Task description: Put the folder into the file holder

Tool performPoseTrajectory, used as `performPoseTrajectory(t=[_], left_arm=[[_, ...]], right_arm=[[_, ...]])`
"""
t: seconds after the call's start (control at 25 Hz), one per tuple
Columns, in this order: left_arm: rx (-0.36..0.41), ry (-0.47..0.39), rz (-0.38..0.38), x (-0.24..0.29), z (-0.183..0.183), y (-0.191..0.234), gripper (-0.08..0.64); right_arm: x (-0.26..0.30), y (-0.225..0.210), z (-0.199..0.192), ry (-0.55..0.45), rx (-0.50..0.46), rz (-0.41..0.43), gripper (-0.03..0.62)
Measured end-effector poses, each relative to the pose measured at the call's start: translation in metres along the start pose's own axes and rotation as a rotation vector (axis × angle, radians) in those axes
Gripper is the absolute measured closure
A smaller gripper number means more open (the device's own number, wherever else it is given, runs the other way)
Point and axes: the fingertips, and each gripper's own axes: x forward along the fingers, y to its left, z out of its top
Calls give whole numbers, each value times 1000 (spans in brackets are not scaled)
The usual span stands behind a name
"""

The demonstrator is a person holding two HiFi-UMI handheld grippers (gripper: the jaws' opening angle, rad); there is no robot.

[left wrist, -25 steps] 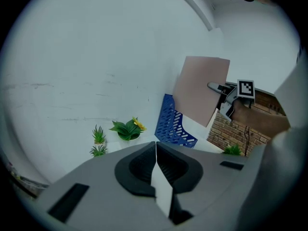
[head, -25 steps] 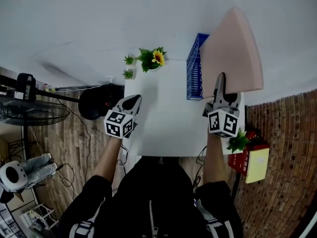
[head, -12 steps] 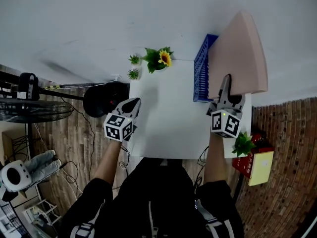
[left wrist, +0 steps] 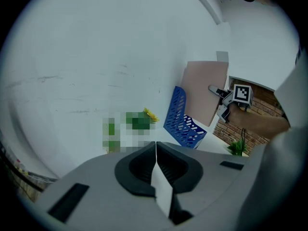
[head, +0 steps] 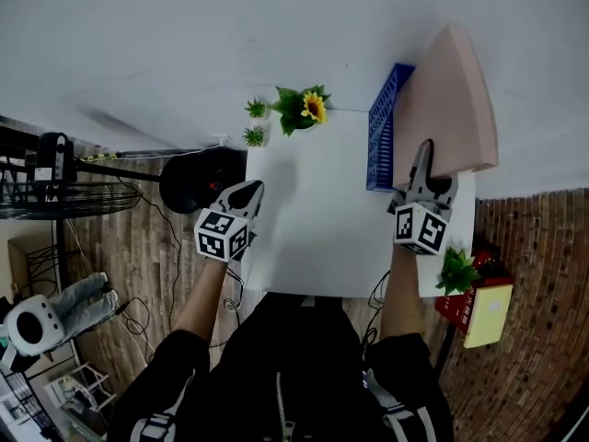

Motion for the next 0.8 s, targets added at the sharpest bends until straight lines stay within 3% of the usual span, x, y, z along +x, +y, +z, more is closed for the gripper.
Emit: performPoseTrajectory(t=[0.8], left_arm=[[6, 39, 21, 7, -5, 14, 535]], right_arm=[[2, -1, -42, 51, -41, -24, 436]])
